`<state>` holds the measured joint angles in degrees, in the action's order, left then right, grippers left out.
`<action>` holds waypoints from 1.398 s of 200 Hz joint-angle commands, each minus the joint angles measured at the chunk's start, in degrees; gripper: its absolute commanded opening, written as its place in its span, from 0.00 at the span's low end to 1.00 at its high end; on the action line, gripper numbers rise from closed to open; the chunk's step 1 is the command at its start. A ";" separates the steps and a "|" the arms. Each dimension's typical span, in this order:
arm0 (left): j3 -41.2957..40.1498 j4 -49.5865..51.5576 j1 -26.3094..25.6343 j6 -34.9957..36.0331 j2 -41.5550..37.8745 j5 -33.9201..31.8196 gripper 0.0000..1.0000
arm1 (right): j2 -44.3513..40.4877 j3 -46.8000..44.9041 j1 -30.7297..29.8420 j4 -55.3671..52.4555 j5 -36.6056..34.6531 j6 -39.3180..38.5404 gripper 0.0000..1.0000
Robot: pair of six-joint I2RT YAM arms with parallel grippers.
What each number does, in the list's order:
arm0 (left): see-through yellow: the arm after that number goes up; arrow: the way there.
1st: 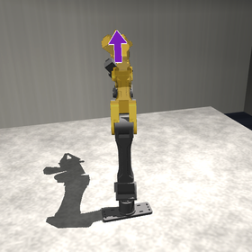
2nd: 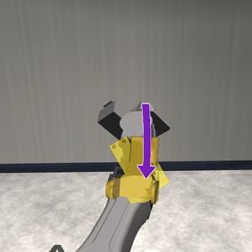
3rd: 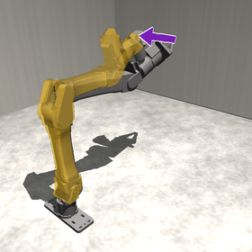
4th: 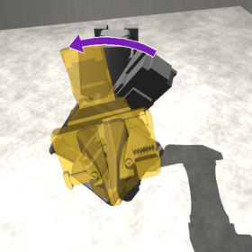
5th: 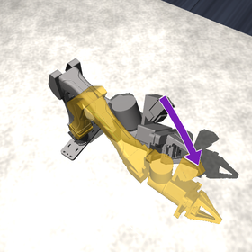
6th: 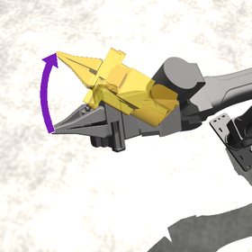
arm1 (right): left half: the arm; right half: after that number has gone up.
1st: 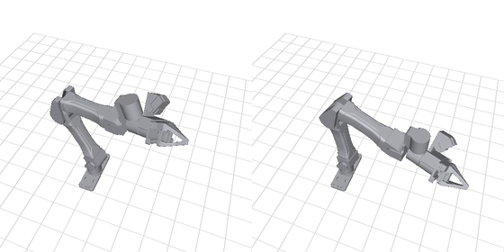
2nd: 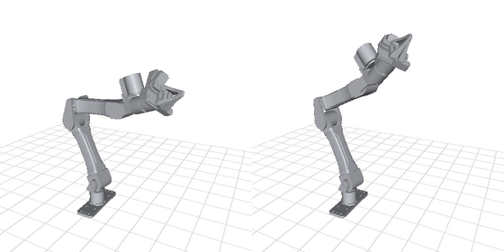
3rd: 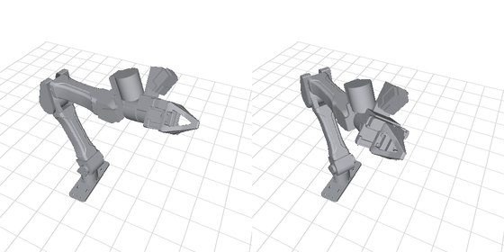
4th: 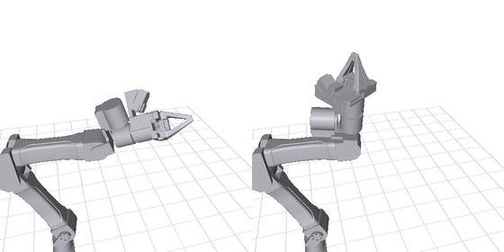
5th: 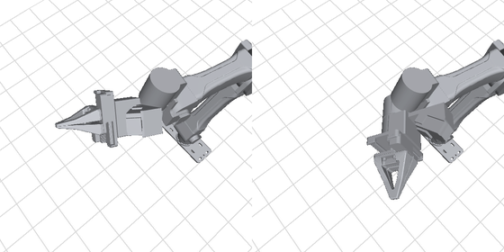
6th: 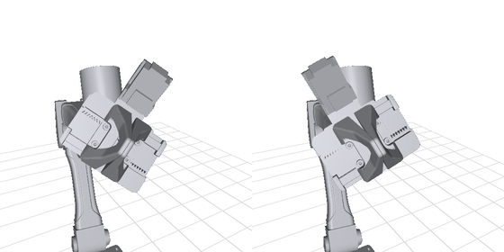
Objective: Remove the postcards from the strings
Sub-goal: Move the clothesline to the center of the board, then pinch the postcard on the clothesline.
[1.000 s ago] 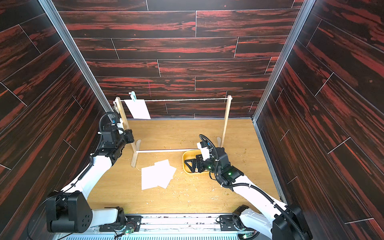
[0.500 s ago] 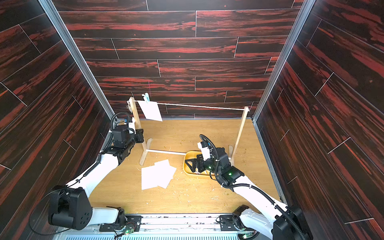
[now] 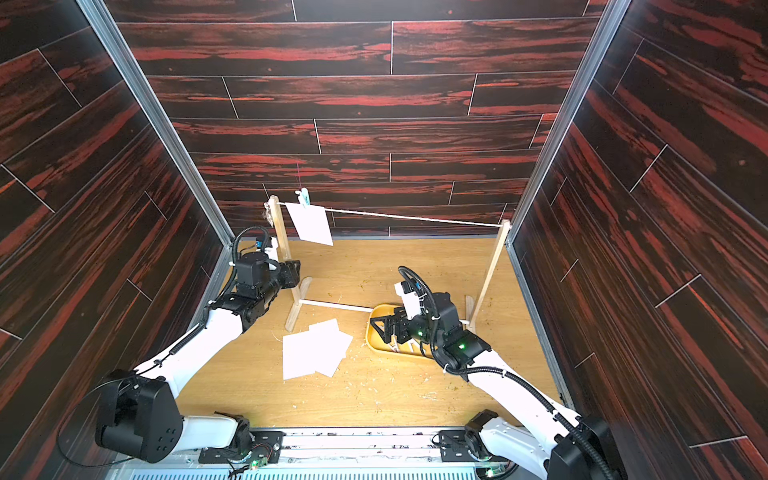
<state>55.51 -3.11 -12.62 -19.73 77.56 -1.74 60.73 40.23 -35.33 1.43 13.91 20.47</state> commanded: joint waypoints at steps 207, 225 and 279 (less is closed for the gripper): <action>-18.04 -77.74 -7.24 -36.73 10.76 12.51 0.96 | -1.09 11.71 -3.14 -2.82 8.82 -5.98 0.98; -16.09 -77.73 -7.68 -35.80 11.89 11.79 0.96 | -1.58 11.41 -3.21 -2.84 8.68 -5.98 0.98; -10.32 -77.74 -7.94 -35.37 14.38 13.34 0.97 | -1.84 11.28 -3.17 -2.38 9.09 -5.92 0.98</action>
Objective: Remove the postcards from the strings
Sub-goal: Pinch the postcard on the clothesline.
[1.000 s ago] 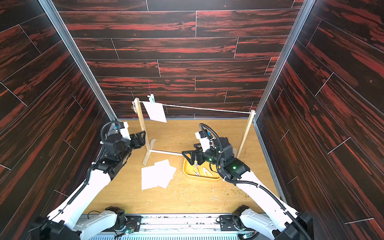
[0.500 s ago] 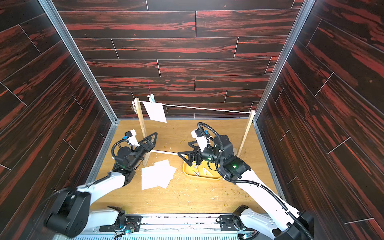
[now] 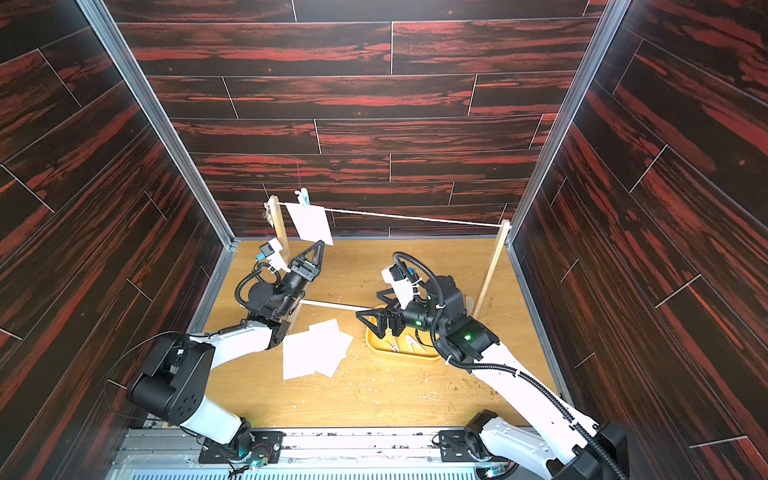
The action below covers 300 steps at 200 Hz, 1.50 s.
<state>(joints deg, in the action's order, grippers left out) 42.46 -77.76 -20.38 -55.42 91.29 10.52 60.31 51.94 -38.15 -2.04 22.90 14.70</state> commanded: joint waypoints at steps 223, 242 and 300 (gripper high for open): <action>-2.76 -3.10 -0.50 -4.83 -6.65 1.69 0.00 | 0.60 2.01 -1.06 0.71 -0.58 -1.09 0.98; -4.13 -3.10 -0.53 -4.84 -7.38 1.21 0.00 | 1.87 5.64 -1.35 -0.54 -0.32 -2.02 0.98; -6.12 -2.31 -0.53 -6.01 -8.43 0.99 0.00 | 12.07 24.52 -2.02 -6.09 0.23 -5.73 0.95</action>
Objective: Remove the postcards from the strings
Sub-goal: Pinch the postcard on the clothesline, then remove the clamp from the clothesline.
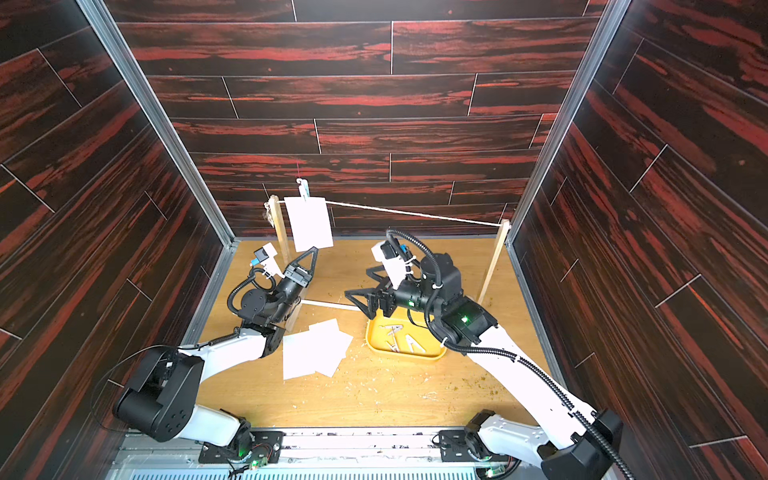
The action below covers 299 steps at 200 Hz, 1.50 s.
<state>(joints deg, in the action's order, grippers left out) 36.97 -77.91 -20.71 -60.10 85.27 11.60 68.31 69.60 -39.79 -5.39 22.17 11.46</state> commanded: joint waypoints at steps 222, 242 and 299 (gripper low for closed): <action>-3.40 -1.90 -0.12 -3.48 -2.83 0.89 0.00 | 59.03 86.11 2.80 -12.06 7.76 2.92 0.93; -3.39 -2.25 -0.11 -3.54 -2.73 1.19 0.00 | 61.17 87.40 2.86 -11.33 8.10 4.31 0.93; -3.23 -2.16 -0.09 -3.49 -2.59 1.60 0.00 | 62.66 86.05 2.79 -8.94 12.98 6.56 0.78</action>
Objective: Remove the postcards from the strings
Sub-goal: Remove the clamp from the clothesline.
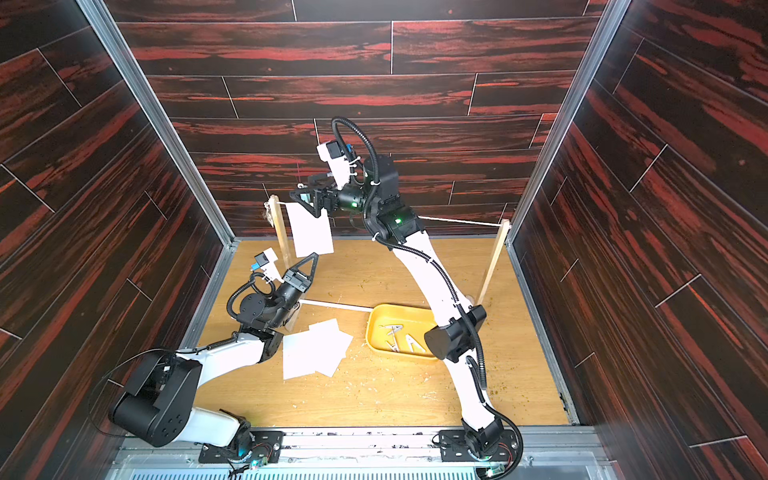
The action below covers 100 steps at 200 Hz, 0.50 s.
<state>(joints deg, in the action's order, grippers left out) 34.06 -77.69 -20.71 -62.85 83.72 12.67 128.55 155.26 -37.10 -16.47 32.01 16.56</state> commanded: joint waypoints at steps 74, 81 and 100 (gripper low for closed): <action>0.37 -2.47 -0.05 -0.96 -0.69 0.78 0.00 | 3.02 -0.71 0.10 0.17 4.79 0.93 0.65; 0.35 -2.47 -0.11 -0.93 -0.75 0.78 0.00 | 3.02 -0.69 0.10 0.12 4.89 0.89 0.63; 0.39 -2.38 -0.11 -1.02 -0.84 0.77 0.00 | 2.93 -0.68 0.10 -0.14 5.32 0.69 0.56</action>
<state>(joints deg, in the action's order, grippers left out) 34.06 -77.87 -20.71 -63.07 83.72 12.93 128.60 154.98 -37.10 -16.03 35.88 17.50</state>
